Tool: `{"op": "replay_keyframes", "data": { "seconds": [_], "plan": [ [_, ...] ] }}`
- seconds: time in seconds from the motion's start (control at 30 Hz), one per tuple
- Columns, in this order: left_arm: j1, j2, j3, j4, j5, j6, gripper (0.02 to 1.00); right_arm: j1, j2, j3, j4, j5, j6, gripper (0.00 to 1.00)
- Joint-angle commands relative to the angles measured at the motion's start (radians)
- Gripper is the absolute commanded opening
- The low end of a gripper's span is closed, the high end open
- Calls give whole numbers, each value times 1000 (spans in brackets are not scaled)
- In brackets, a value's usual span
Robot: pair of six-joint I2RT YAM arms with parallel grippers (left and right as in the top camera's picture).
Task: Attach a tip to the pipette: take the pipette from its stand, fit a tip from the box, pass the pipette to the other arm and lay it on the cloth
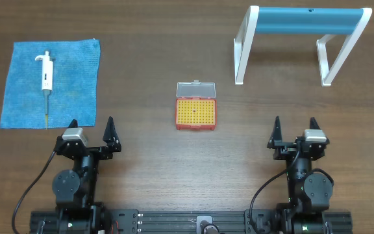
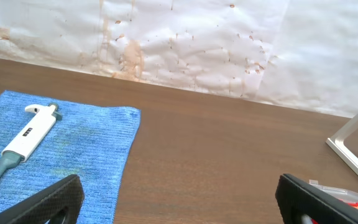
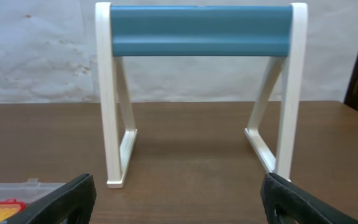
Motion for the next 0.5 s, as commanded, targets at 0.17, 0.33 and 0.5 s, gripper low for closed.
{"op": "replay_keyframes", "data": {
  "seconds": [0.17, 0.33, 0.5],
  "plan": [
    [-6, -9, -3, -6, -12, -13, 996, 66, -13, -61, 3, -19, -11, 855],
    [-6, -9, -3, -6, -12, -13, 996, 66, -13, -61, 2, -19, -14, 862],
    [-6, -9, -3, -6, -12, -13, 996, 66, -13, -61, 2, -19, -14, 862]
  ]
}}
